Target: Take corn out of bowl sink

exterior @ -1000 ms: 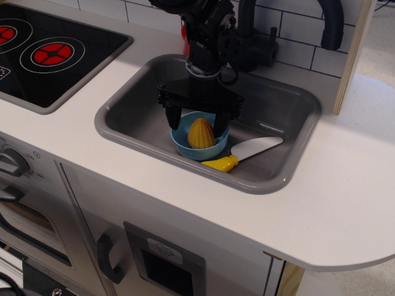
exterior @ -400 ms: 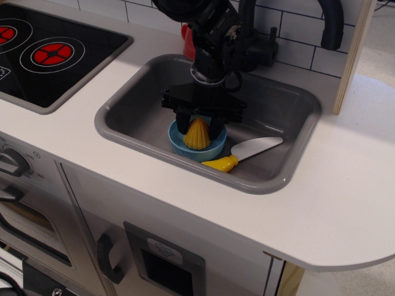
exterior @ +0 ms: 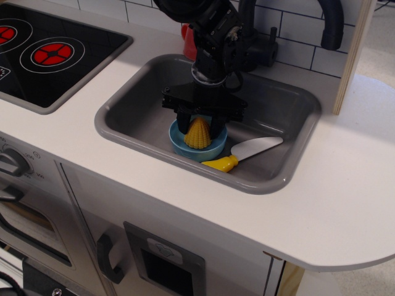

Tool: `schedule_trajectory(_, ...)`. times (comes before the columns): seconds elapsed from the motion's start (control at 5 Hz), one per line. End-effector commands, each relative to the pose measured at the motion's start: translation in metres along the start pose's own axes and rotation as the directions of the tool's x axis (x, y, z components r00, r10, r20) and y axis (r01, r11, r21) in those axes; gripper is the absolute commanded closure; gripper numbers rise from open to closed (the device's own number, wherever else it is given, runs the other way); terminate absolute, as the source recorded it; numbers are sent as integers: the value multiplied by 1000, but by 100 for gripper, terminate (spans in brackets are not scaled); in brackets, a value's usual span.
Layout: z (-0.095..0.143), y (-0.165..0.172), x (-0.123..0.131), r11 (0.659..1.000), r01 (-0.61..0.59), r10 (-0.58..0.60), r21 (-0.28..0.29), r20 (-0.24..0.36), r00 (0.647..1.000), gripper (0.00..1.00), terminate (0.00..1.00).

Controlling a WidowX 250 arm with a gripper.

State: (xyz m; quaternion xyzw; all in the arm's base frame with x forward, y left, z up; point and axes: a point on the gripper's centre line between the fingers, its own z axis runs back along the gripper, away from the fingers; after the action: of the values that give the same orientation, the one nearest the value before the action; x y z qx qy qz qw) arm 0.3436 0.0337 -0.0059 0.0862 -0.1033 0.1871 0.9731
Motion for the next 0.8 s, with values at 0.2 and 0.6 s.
schedule_trajectory(0.2,64,1,22,989,-110,114,-100,39,993,100,0)
schedule_trajectory(0.6,78,-23,-4,991,-34,31,-129,-23,999,100,0)
